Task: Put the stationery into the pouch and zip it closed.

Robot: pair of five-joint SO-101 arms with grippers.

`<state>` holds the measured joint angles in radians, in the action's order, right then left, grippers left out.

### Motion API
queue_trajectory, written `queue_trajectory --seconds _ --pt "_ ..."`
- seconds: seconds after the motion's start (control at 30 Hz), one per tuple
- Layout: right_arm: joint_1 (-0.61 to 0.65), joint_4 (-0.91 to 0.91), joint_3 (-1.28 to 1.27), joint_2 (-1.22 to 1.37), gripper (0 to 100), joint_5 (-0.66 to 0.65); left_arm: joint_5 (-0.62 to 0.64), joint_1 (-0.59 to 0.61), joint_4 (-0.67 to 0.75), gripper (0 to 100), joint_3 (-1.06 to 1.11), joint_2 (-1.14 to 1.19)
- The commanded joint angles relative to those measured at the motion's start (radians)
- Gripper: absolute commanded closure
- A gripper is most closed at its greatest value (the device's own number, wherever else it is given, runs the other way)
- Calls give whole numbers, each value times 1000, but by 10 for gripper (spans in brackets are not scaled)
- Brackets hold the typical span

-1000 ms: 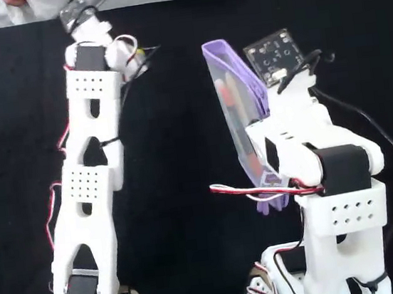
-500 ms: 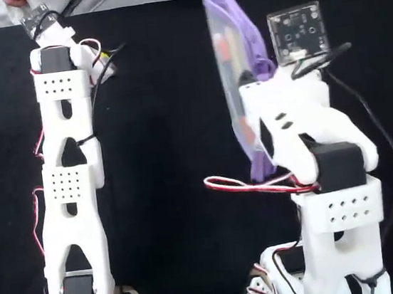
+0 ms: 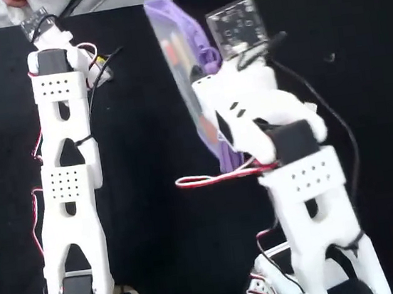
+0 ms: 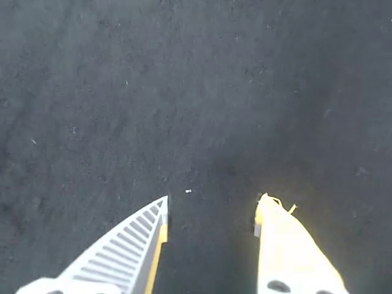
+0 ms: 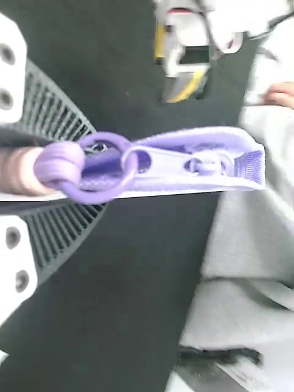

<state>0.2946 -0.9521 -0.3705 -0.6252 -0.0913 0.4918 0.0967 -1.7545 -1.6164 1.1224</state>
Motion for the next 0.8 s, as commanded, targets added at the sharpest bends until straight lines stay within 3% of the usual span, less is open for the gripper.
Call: queue_trajectory --seconds 0.0,0.23,0.63,0.77 --pt "51 -20 15 -5 987 -43 -8 15 55 765 -50 26" --pt "203 -130 15 -33 987 -232 -8 12 126 765 -50 92" --pt "201 -273 45 -38 985 -331 -8 12 147 765 -50 104" --pt "204 -328 91 -38 897 -328 -8 12 147 765 -50 104"
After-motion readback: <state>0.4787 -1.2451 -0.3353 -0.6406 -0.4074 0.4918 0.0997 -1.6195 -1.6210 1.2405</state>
